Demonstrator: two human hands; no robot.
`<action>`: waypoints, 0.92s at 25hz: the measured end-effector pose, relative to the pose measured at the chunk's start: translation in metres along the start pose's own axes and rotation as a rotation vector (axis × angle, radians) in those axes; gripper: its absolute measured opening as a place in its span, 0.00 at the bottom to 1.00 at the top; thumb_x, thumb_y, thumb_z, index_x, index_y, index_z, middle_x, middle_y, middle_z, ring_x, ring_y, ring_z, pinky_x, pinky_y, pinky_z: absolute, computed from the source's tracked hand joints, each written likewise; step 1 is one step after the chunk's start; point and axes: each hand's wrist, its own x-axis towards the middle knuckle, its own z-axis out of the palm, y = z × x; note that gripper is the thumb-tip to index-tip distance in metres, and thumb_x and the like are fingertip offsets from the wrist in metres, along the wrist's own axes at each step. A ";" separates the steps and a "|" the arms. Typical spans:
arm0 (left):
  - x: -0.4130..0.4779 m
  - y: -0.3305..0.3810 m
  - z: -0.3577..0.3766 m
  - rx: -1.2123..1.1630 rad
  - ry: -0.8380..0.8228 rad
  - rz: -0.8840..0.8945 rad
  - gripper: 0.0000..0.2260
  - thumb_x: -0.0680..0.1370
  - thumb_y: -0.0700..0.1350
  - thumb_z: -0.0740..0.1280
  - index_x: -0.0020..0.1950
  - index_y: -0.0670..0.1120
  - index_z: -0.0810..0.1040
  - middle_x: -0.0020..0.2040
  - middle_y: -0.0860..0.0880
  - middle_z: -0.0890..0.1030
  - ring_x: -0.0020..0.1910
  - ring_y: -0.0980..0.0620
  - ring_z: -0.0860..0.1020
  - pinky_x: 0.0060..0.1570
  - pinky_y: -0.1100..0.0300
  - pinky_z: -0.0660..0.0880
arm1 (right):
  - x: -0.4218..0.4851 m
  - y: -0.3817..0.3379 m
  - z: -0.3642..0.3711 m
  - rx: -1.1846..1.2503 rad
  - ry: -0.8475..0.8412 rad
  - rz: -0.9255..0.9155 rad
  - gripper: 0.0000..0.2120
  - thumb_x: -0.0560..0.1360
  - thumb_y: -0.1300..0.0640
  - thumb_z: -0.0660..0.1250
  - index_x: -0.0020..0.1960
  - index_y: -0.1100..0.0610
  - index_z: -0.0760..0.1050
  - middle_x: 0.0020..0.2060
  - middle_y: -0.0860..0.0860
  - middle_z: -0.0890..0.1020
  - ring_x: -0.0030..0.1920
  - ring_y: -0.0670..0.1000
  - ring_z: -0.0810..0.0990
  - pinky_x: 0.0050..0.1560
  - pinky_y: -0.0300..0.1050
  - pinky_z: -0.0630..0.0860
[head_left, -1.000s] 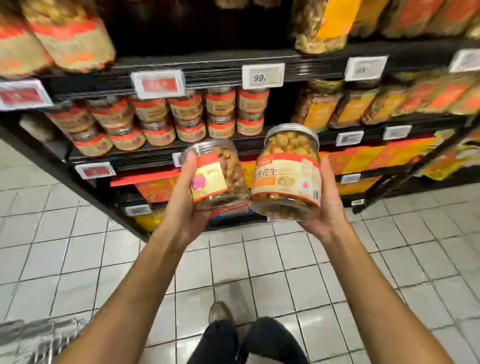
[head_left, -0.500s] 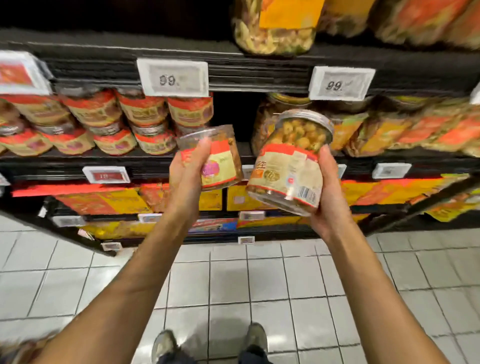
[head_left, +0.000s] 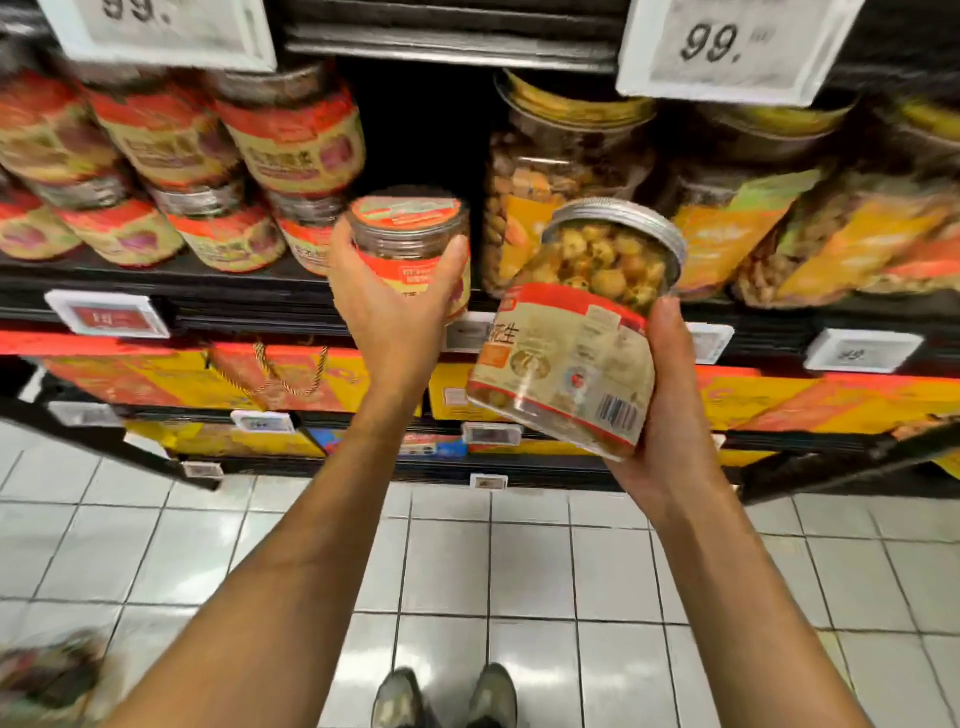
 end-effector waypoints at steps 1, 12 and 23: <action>0.003 -0.003 0.005 0.095 -0.017 0.022 0.40 0.68 0.57 0.72 0.71 0.38 0.61 0.67 0.40 0.67 0.68 0.43 0.65 0.68 0.53 0.59 | 0.001 0.002 0.000 -0.002 -0.007 -0.008 0.32 0.61 0.34 0.64 0.60 0.52 0.76 0.56 0.54 0.82 0.56 0.56 0.81 0.54 0.57 0.79; -0.044 -0.049 -0.029 0.545 -0.325 0.600 0.29 0.73 0.41 0.71 0.71 0.36 0.65 0.69 0.34 0.67 0.69 0.38 0.66 0.66 0.48 0.67 | 0.002 0.011 -0.003 -0.023 -0.017 -0.005 0.28 0.63 0.32 0.62 0.57 0.47 0.78 0.55 0.52 0.83 0.56 0.54 0.81 0.49 0.55 0.80; -0.022 0.046 -0.090 0.059 -0.450 -0.306 0.12 0.81 0.47 0.60 0.56 0.43 0.79 0.54 0.46 0.80 0.55 0.50 0.79 0.54 0.59 0.73 | -0.037 -0.019 0.045 -0.104 0.003 0.024 0.30 0.60 0.35 0.68 0.57 0.50 0.76 0.50 0.49 0.84 0.53 0.51 0.83 0.48 0.50 0.81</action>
